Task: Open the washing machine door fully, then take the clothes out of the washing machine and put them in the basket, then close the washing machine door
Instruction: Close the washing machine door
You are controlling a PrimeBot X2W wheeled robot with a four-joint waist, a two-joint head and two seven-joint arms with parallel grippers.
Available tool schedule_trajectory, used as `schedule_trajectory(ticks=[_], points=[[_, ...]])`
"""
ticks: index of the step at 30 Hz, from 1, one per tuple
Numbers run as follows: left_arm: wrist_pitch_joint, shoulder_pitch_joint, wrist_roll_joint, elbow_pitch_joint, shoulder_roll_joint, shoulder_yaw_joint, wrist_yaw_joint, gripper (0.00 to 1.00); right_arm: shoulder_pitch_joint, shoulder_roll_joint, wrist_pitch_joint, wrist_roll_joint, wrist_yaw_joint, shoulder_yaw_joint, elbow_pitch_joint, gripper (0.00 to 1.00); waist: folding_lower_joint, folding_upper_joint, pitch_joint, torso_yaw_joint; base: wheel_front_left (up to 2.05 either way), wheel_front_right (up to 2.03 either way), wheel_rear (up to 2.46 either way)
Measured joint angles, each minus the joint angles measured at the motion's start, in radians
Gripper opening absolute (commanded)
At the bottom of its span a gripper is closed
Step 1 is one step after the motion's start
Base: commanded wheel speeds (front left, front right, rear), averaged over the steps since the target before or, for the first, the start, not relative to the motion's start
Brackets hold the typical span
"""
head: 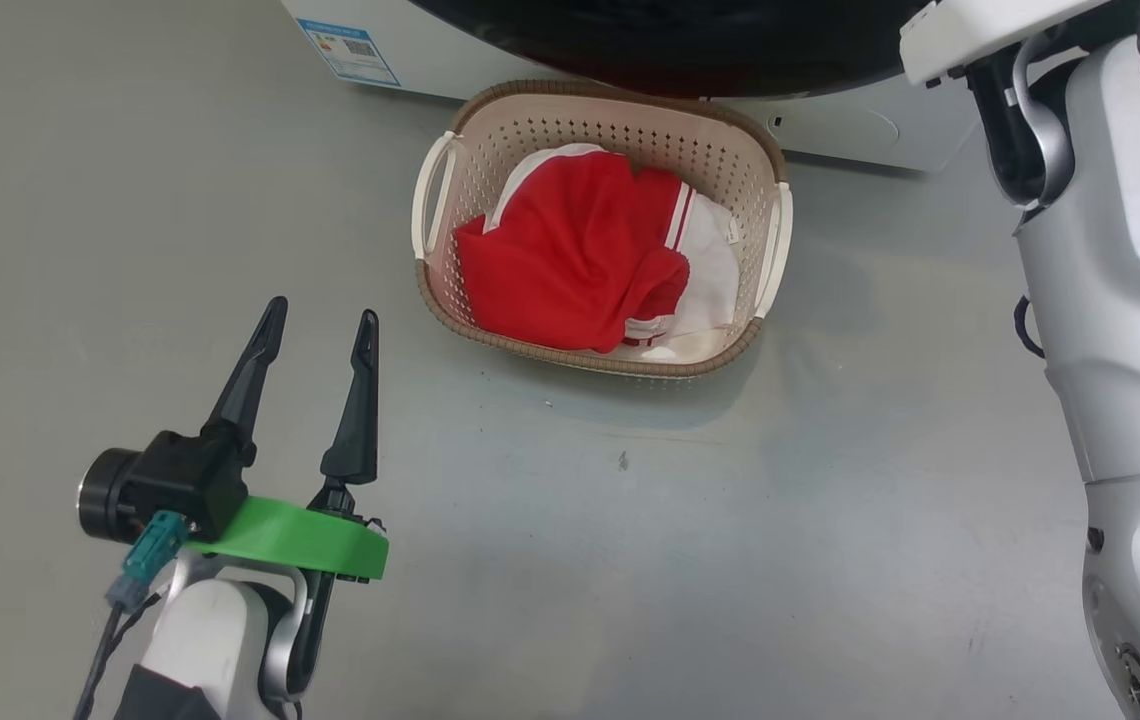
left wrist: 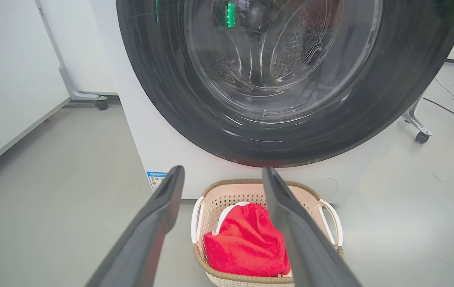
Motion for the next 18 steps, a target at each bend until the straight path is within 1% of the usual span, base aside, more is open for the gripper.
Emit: schedule_trajectory(ticks=[2, 6, 12, 14, 17, 18], points=[[-0.005, -0.003, 0.005, 0.003, 0.000, -0.002, -0.001, 1.00, -0.018, 0.000, -0.002, 0.005, -0.001, -0.003, 0.016, 0.00, 0.0001, 0.0000, 0.007, 0.000, 0.00, 0.00, 0.00], [-0.007, -0.028, 0.005, 0.005, -0.001, -0.011, -0.010, 1.00, -0.054, -0.005, -0.002, 0.010, -0.016, -0.019, 0.046, 0.00, 0.0000, 0.0000, 0.021, 0.000, 0.00, 0.00, 0.00], [-0.009, -0.048, 0.006, 0.018, -0.001, -0.013, -0.016, 1.00, -0.101, -0.021, -0.012, 0.013, -0.018, -0.033, 0.094, 0.00, 0.0000, 0.0000, 0.037, 0.001, 0.00, 0.00, 0.00], [-0.009, -0.052, 0.007, 0.027, -0.002, -0.014, -0.018, 1.00, -0.105, -0.025, -0.014, 0.013, -0.026, -0.037, 0.112, 0.00, 0.0000, 0.0000, 0.039, 0.002, 0.00, 0.00, 0.00], [-0.009, -0.054, 0.007, 0.034, -0.002, -0.014, -0.020, 1.00, -0.111, -0.024, -0.020, 0.013, -0.050, -0.050, 0.132, 0.00, 0.0000, 0.0000, 0.041, 0.002, 0.00, 0.00, 0.00], [-0.009, -0.056, 0.007, 0.036, -0.002, -0.015, -0.021, 1.00, -0.119, -0.024, -0.023, 0.013, -0.050, -0.052, 0.145, 0.00, 0.0000, 0.0000, 0.041, 0.002, 0.00, 0.00, 0.00]])
